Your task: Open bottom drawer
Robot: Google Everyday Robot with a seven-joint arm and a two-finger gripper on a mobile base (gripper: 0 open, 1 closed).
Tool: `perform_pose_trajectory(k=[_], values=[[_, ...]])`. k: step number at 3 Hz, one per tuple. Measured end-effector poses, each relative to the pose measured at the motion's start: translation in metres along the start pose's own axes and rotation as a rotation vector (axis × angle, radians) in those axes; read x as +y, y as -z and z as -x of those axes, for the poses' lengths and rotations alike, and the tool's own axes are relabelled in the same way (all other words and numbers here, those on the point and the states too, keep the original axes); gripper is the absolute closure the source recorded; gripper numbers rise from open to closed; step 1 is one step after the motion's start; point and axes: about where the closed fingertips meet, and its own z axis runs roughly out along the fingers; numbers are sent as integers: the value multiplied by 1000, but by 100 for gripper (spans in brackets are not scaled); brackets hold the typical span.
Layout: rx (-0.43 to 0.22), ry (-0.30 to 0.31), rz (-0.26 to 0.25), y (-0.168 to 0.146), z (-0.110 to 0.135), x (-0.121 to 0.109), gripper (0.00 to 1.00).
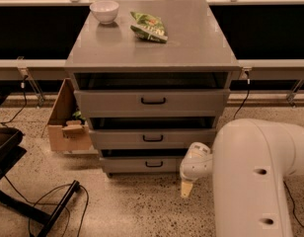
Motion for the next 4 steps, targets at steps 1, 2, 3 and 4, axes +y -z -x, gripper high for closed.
perform_pose_trajectory(k=[1, 2, 3, 4], values=[[23, 51, 3, -36, 9, -7, 0], [38, 88, 30, -63, 17, -15, 0], [39, 108, 66, -81, 21, -23, 0], [35, 115, 93, -94, 21, -37, 0]])
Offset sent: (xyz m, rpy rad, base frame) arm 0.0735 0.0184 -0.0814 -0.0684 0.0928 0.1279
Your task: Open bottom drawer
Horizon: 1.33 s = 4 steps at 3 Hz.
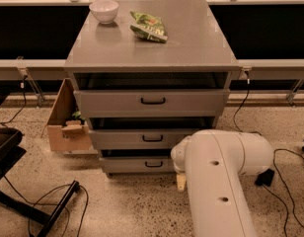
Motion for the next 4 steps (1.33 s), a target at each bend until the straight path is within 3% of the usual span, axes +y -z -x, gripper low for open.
perform_pose_trajectory(k=[1, 4], values=[[-7, 2, 6, -9, 0, -24, 0], [-41, -66, 0, -34, 0, -24, 0]])
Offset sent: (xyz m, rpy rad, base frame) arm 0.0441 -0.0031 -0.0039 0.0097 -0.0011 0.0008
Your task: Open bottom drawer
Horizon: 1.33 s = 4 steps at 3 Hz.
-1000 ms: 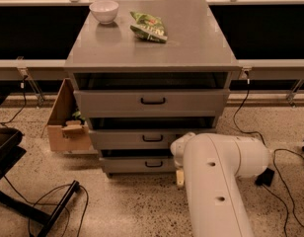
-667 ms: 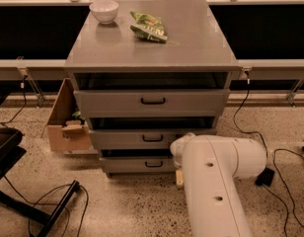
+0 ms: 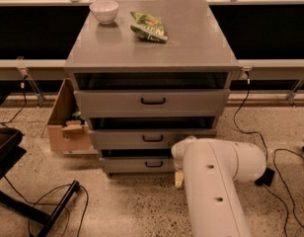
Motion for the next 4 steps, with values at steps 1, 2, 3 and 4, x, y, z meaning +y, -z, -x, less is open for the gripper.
perform_pose_trajectory(k=[1, 2, 3, 4], values=[[-1, -1, 0, 0, 0, 0, 0], [7, -27, 0, -10, 0, -4, 0], [12, -45, -2, -16, 2, -10, 0], [17, -66, -3, -24, 5, -15, 19]])
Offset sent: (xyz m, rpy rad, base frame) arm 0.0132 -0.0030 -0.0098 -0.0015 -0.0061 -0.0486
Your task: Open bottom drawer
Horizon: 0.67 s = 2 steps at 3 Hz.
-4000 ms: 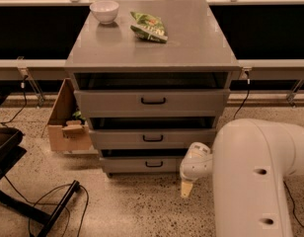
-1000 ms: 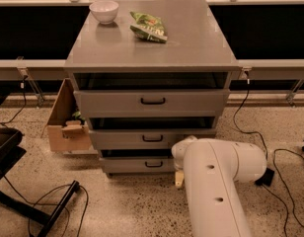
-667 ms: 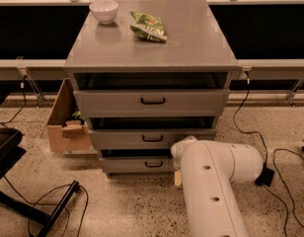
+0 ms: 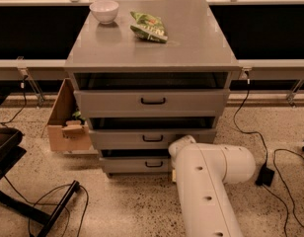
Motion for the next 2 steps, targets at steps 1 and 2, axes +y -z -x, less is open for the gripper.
perform_pose_trajectory(k=[1, 2], values=[[3, -32, 27, -12, -7, 12, 42], [0, -49, 23, -8, -13, 11, 65]])
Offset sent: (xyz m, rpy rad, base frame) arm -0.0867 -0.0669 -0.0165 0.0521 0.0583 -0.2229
